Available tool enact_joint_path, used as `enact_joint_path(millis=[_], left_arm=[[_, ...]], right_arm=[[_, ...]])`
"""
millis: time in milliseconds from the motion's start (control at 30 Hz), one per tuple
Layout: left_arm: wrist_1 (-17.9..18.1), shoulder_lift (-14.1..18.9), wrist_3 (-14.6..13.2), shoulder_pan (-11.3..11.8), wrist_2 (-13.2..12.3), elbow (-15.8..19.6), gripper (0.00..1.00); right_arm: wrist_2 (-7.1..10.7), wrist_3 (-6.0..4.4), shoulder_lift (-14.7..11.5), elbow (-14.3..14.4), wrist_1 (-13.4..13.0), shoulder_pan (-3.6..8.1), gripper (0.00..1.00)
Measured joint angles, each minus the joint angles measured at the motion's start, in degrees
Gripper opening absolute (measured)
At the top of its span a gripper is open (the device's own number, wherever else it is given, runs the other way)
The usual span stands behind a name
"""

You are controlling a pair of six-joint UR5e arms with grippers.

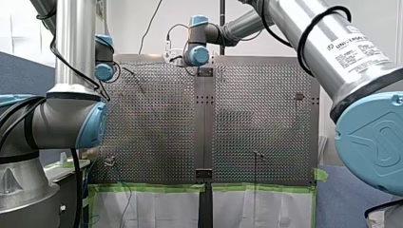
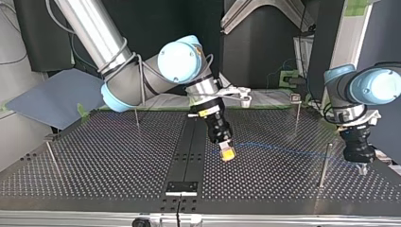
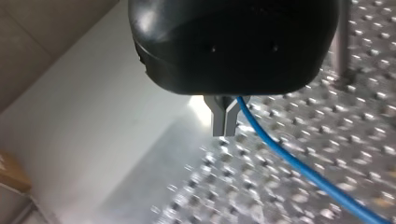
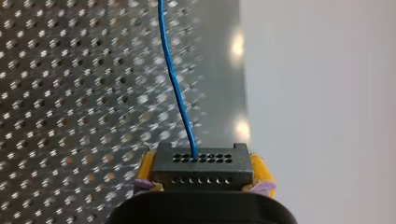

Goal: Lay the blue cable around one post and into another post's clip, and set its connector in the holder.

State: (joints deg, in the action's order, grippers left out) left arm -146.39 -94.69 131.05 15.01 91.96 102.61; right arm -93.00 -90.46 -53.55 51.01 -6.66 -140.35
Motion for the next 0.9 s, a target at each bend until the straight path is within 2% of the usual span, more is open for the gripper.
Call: enact_joint_path(millis=[200, 367, 667, 900], left_arm=[[-0.5, -1.4, -2.1, -0.3, -0.7, 0.0, 0.02], [-0.6, -2.1, -3.4, -0.7, -1.1, 0.0, 0.02], [-1.1, -4.8, -3.8, -1.3, -1.3, 0.0, 0.02], [-1.0, -5.6, -3.6, -2.0, -1.1, 0.7, 0.02]], right_arm=[[-0.12, -0.07, 1.0, 0.0, 0.4, 0.78, 0.0], [-0.1, -0.08, 1.8, 0.0, 1.4, 2.3, 0.0], [-0.31, 0.09, 2.7, 0.9, 3.9, 4.96, 0.0], [-0.72, -0.01, 2.7, 4.0, 1.7, 6.76, 0.0]])
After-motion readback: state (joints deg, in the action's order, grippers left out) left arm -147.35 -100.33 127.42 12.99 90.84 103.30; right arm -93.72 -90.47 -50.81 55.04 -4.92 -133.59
